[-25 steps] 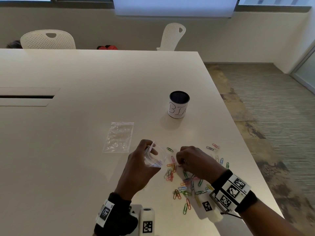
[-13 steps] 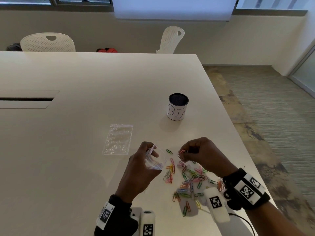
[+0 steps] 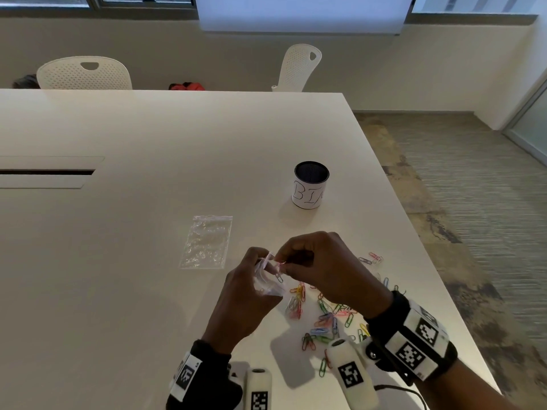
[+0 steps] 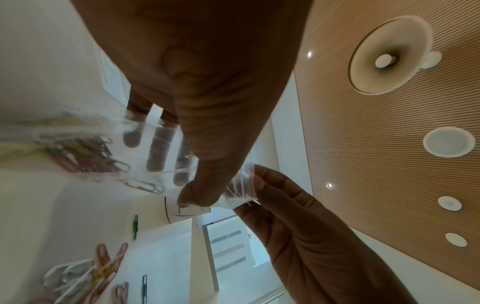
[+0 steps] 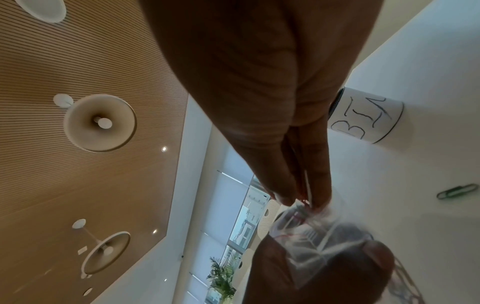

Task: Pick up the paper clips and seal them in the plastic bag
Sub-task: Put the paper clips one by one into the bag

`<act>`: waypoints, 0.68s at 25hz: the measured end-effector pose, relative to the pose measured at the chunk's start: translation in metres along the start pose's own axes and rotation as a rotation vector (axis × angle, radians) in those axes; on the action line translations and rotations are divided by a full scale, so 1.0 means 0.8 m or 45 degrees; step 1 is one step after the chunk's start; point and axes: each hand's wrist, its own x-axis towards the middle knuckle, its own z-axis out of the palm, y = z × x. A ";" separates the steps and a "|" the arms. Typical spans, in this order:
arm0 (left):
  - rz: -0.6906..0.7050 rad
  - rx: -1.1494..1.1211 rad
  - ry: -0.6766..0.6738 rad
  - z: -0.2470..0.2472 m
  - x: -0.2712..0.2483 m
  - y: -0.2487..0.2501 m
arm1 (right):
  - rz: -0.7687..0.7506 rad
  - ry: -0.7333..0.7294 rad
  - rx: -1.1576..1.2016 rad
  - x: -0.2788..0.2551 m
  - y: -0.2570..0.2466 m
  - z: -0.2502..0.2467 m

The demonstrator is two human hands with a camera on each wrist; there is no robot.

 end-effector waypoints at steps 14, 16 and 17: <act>0.015 -0.030 0.025 -0.006 -0.003 0.003 | 0.094 0.187 0.088 0.010 0.021 -0.015; 0.019 -0.039 0.041 -0.009 -0.004 0.001 | 0.165 0.009 -0.138 0.011 0.043 -0.014; 0.018 -0.046 0.049 -0.010 -0.005 0.001 | 0.218 -0.160 -0.267 0.010 0.054 -0.013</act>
